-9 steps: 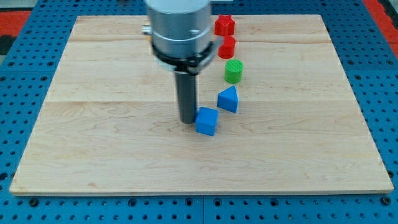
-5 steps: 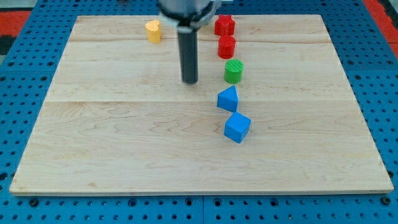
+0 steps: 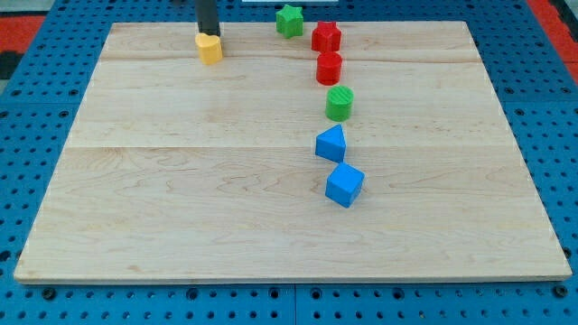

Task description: Push the yellow heart closer to the blue cube

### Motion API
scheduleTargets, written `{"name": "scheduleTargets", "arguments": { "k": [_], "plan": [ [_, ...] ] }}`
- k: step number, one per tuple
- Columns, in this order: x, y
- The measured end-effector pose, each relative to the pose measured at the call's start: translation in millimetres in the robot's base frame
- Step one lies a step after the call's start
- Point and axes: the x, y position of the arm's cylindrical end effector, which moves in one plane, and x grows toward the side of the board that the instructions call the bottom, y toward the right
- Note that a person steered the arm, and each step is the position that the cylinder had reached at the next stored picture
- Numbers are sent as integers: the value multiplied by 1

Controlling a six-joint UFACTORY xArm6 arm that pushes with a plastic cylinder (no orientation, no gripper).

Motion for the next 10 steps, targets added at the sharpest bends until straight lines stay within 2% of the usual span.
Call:
{"name": "scheduleTargets", "arguments": {
  "k": [2, 8, 10],
  "plan": [
    [66, 0],
    [316, 2],
    [341, -7]
  ]
}}
